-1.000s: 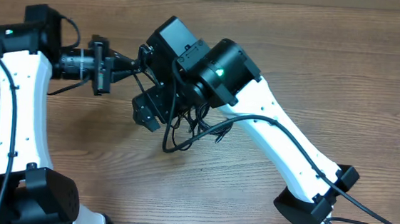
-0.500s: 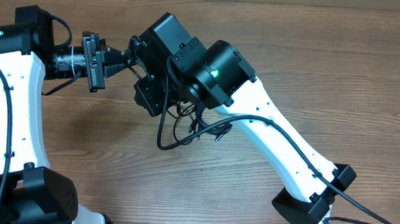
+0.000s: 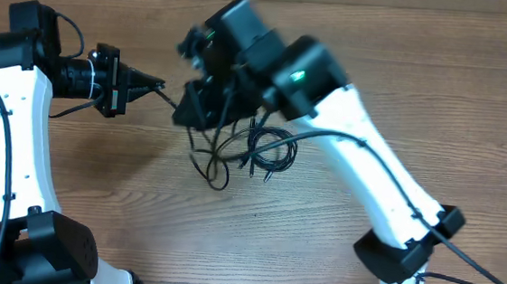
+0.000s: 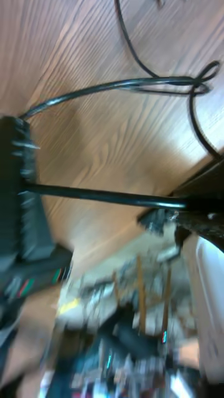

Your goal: Untangle cables

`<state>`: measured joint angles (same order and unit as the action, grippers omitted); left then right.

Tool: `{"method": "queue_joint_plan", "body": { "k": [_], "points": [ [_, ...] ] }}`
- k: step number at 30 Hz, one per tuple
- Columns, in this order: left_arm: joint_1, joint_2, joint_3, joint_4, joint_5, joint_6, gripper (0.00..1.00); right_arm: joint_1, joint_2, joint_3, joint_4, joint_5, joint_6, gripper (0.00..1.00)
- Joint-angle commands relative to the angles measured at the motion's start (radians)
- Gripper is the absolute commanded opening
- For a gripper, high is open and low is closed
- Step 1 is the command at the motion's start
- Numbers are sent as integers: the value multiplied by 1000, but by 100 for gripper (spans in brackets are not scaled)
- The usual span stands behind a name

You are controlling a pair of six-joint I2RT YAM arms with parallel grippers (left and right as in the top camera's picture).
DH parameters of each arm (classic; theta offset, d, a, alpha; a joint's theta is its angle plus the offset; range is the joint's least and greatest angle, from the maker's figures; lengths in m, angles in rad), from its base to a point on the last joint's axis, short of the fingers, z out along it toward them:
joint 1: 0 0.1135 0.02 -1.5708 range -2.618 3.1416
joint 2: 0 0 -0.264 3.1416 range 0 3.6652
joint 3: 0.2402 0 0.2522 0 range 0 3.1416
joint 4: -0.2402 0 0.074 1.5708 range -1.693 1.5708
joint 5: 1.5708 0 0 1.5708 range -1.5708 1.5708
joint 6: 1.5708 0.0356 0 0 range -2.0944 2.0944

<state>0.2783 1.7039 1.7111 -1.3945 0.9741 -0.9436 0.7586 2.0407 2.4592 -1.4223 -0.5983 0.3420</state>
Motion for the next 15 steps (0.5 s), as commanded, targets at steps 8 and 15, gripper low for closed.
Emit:
{"method": "queue_joint_plan", "body": {
  "k": [8,15],
  "points": [
    [16,-2,19,14,-99,296,75,-171,-135,56,185,-385,195,4],
    [16,-2,19,-53,-95,610,84,-194,-135,56,581,-391,499,4]
  ]
}}
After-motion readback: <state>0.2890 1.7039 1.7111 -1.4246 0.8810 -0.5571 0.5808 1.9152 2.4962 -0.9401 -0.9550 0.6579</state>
